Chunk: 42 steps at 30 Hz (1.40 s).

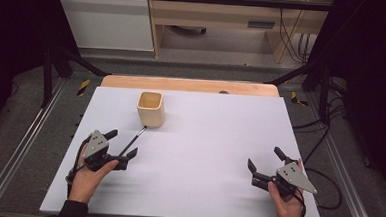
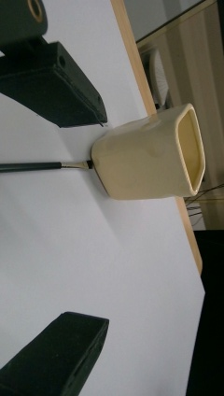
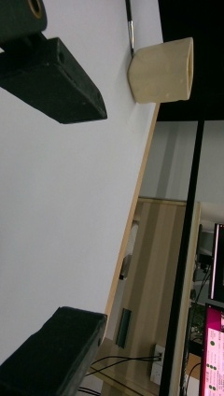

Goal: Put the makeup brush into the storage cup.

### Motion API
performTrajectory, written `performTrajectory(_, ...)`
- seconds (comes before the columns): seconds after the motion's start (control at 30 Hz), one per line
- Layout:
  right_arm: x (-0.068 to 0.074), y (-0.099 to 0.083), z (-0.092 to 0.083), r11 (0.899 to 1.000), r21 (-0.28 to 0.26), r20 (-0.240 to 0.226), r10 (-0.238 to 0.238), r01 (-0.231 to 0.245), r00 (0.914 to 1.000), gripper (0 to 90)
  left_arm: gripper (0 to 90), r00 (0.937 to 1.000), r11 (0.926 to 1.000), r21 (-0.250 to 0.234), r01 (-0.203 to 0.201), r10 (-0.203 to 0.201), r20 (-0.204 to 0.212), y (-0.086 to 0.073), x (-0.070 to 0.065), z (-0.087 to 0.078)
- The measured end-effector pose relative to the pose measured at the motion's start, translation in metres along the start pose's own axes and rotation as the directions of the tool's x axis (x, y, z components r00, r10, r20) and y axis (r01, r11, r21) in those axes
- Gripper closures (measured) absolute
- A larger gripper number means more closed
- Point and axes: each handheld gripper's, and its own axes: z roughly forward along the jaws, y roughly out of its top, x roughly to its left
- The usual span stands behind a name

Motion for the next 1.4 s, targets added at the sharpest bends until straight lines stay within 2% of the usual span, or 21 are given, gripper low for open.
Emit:
performTrajectory(0.17, 0.001, 0.0, 0.0, 1.0, 0.004, 0.003, -0.018, 0.018, 0.9998, 3.9, 3.7, 0.9992, 0.9933, 0.114, -0.018, 0.022, -0.034, 0.022, 0.003, 0.008)
performTrajectory(0.27, 0.001, 0.0, 0.0, 1.0, 0.005, 0.004, -0.016, 0.016, 0.9999, 3.8, 4.0, 0.9995, 0.9871, 0.16, -0.013, 0.018, -0.027, 0.032, 0.005, 0.012)
performTrajectory(0.3, 0.002, 0.0, 0.0, 1.0, 0.006, 0.002, -0.017, 0.017, 0.9999, 3.8, 4.0, 0.9995, 0.9871, 0.16, -0.013, 0.018, -0.027, 0.032, 0.005, 0.012)
performTrajectory(0.33, 0.002, 0.0, 0.0, 1.0, 0.008, 0.0, -0.02, 0.02, 0.9998, 3.8, 4.1, 0.9994, 0.9785, 0.206, -0.014, 0.02, -0.027, 0.036, 0.007, 0.015)
performTrajectory(0.37, 0.003, 0.0, 0.0, 1.0, 0.008, 0.001, -0.02, 0.02, 0.9998, 3.8, 4.3, 0.9994, 0.9785, 0.206, -0.014, 0.02, -0.027, 0.036, 0.007, 0.015)
performTrajectory(0.4, 0.003, 0.0, 0.0, 1.0, 0.008, 0.0, -0.024, 0.024, 0.9997, 3.8, 4.4, 0.9988, 0.9672, 0.252, -0.032, 0.04, -0.027, 0.04, 0.006, 0.018)
performTrajectory(0.43, 0.004, 0.001, 0.0, 1.0, 0.008, 0.001, -0.028, 0.028, 0.9996, 3.8, 4.4, 0.9988, 0.9672, 0.252, -0.032, 0.04, -0.027, 0.04, 0.006, 0.018)
performTrajectory(0.47, 0.004, 0.001, 0.001, 1.0, 0.009, 0.003, -0.028, 0.028, 0.9996, 3.8, 4.4, 0.9974, 0.9533, 0.297, -0.057, 0.067, -0.026, 0.042, 0.006, 0.021)
performTrajectory(0.57, 0.004, 0.001, 0.001, 1.0, 0.017, 0.002, -0.022, 0.022, 0.9998, 3.8, 5.4, 0.9985, 0.9452, 0.323, -0.045, 0.052, -0.015, 0.044, 0.005, 0.026)
performTrajectory(0.67, 0.005, 0.001, 0.001, 1.0, 0.019, 0.001, -0.024, 0.024, 0.9997, 3.8, 5.4, 0.9981, 0.934, 0.353, -0.056, 0.061, -0.005, 0.047, 0.003, 0.031)
performTrajectory(0.73, 0.005, 0.001, 0.001, 1.0, 0.019, 0.002, -0.023, 0.022, 0.9997, 3.8, 5.3, 0.9989, 0.9325, 0.358, -0.045, 0.046, 0.006, 0.048, 0.003, 0.034)
performTrajectory(0.83, 0.004, 0.001, 0.001, 1.0, 0.02, 0.002, -0.023, 0.023, 0.9997, 3.8, 4.9, 0.998, 0.9167, 0.395, -0.063, 0.062, 0.014, 0.051, 0.003, 0.037)
performTrajectory(1.0, 0.005, 0.001, 0.002, 0.999, 0.029, 0.016, -0.021, 0.021, 0.9997, 4.0, 5.0, 0.998, 0.9109, 0.409, -0.055, 0.062, -0.005, 0.052, 0.008, 0.046)
performTrajectory(1.1, 0.005, 0.001, 0.002, 0.999, 0.029, 0.015, -0.021, 0.021, 0.9997, 4.0, 5.0, 0.9988, 0.9008, 0.432, -0.045, 0.048, 0.002, 0.052, 0.012, 0.051)
performTrajectory(1.13, 0.005, 0.001, 0.002, 0.999, 0.029, 0.015, -0.021, 0.021, 0.9997, 4.0, 4.9, 0.9988, 0.9008, 0.432, -0.045, 0.048, 0.002, 0.052, 0.012, 0.051)
performTrajectory(1.23, 0.005, 0.001, 0.001, 1.0, 0.027, 0.019, -0.015, 0.014, 0.9997, 4.0, 4.9, 0.9988, 0.8826, 0.468, -0.043, 0.049, 0.0, 0.051, 0.014, 0.057)
performTrajectory(1.27, 0.004, 0.001, 0.001, 1.0, 0.026, 0.019, -0.015, 0.014, 0.9997, 4.0, 4.9, 0.9992, 0.8832, 0.468, -0.034, 0.04, -0.002, 0.05, 0.015, 0.059)
performTrajectory(1.33, 0.004, 0.001, 0.001, 1.0, 0.028, 0.018, -0.014, 0.014, 0.9997, 4.0, 4.8, 0.9996, 0.8768, 0.48, -0.026, 0.028, 0.003, 0.05, 0.017, 0.061)
performTrajectory(1.37, 0.004, 0.001, 0.001, 0.999, 0.029, 0.018, -0.013, 0.012, 0.9998, 4.0, 4.9, 0.9997, 0.8763, 0.481, -0.021, 0.024, -0.001, 0.049, 0.018, 0.063)
performTrajectory(1.4, 0.004, 0.001, 0.001, 0.999, 0.031, 0.018, -0.012, 0.012, 0.9998, 4.0, 4.9, 0.9997, 0.8709, 0.491, -0.02, 0.025, -0.003, 0.049, 0.019, 0.064)
